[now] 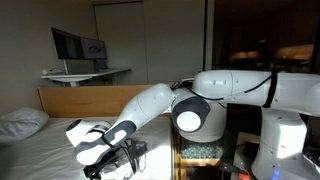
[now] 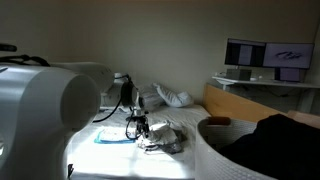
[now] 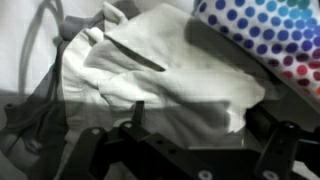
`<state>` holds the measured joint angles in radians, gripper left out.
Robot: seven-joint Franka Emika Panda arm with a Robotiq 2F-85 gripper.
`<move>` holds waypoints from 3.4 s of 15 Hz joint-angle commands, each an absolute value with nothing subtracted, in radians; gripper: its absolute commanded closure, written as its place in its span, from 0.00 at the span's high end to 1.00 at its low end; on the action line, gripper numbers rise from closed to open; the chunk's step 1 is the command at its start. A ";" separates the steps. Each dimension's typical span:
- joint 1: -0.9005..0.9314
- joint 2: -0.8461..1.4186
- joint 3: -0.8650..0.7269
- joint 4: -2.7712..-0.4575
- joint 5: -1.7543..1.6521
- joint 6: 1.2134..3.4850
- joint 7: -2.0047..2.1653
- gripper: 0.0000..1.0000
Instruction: Put the things on the bed in the laundry hamper
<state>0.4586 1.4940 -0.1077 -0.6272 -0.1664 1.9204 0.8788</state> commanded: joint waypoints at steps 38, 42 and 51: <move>0.164 1.332 -0.083 -0.391 -0.180 1.682 0.336 0.13; 0.134 1.275 -0.090 -0.346 -0.143 1.682 0.389 0.12; 0.038 1.100 -0.103 -0.354 -0.083 1.678 0.670 0.12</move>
<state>0.0638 1.1558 -0.0949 -0.3405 -0.1155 1.6820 0.5685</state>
